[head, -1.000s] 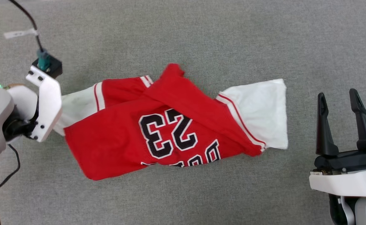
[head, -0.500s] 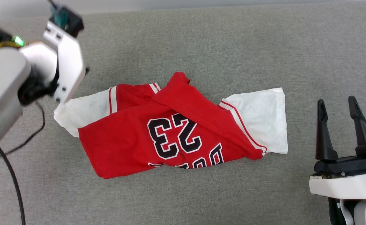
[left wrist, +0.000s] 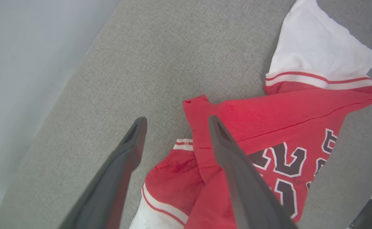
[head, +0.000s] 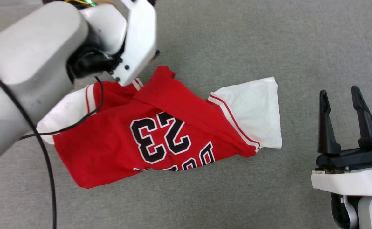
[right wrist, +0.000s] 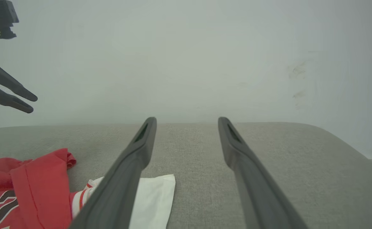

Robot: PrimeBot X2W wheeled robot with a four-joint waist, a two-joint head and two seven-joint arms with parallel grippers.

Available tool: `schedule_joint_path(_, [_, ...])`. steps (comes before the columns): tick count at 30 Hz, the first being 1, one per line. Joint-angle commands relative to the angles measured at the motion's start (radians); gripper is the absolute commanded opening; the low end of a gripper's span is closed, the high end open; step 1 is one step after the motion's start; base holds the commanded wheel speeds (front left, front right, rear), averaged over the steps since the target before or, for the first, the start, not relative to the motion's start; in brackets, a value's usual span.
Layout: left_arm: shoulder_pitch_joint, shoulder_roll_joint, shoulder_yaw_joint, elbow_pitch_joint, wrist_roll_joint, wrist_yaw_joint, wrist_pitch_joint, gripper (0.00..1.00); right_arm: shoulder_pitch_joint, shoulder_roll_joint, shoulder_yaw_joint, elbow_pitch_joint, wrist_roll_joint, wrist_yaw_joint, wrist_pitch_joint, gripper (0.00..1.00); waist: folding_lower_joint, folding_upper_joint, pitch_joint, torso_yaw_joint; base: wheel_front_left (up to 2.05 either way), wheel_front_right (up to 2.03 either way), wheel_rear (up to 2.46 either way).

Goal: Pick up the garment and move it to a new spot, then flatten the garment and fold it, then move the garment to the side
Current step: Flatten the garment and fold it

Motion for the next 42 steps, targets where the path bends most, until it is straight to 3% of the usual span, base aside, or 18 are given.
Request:
schedule_joint_path(1, [-0.009,-0.001,-0.004,-0.001,-0.003,0.001,0.004,1.00,-0.016,0.003,0.001,-0.003,0.002,0.000,-0.002,1.00,0.0000,0.0000,0.023,-0.022,0.00,0.00,0.00])
schedule_joint_path(11, [0.085,-0.048,-0.013,0.015,0.099,0.001,0.174,1.00,-0.062,0.003,0.014,-0.002,0.019,0.000,-0.002,1.00,0.0000,0.0000,0.104,-0.072,0.00,0.00,0.00])
schedule_joint_path(20, [0.194,-0.048,-0.025,-0.005,0.176,0.001,0.226,1.00,-0.090,0.003,0.028,0.007,0.018,0.000,-0.002,1.00,0.0000,0.0000,0.143,-0.081,0.00,0.00,0.00])
schedule_joint_path(21, [0.193,-0.045,-0.026,-0.010,0.187,0.001,0.226,0.38,-0.091,0.003,0.030,0.008,0.017,0.000,-0.002,1.00,0.0000,0.0000,0.142,-0.080,0.00,0.00,0.00])
schedule_joint_path(22, [0.190,-0.040,-0.025,-0.014,0.190,0.001,0.219,0.00,-0.093,0.003,0.032,0.010,0.016,0.000,-0.002,1.00,0.0000,0.0000,0.141,-0.079,0.00,0.00,0.00])
schedule_joint_path(34, [0.110,0.024,-0.013,-0.177,0.157,0.001,0.005,0.00,-0.023,0.003,0.009,0.046,0.007,0.000,-0.002,1.00,0.0000,0.0000,-0.006,-0.020,0.00,0.00,0.00])
schedule_joint_path(42, [0.220,0.079,-0.013,-0.376,0.175,0.001,-0.067,0.00,0.033,0.002,-0.009,0.067,-0.001,0.000,-0.002,1.00,0.0000,0.0000,-0.097,0.055,0.00,0.00,0.00])
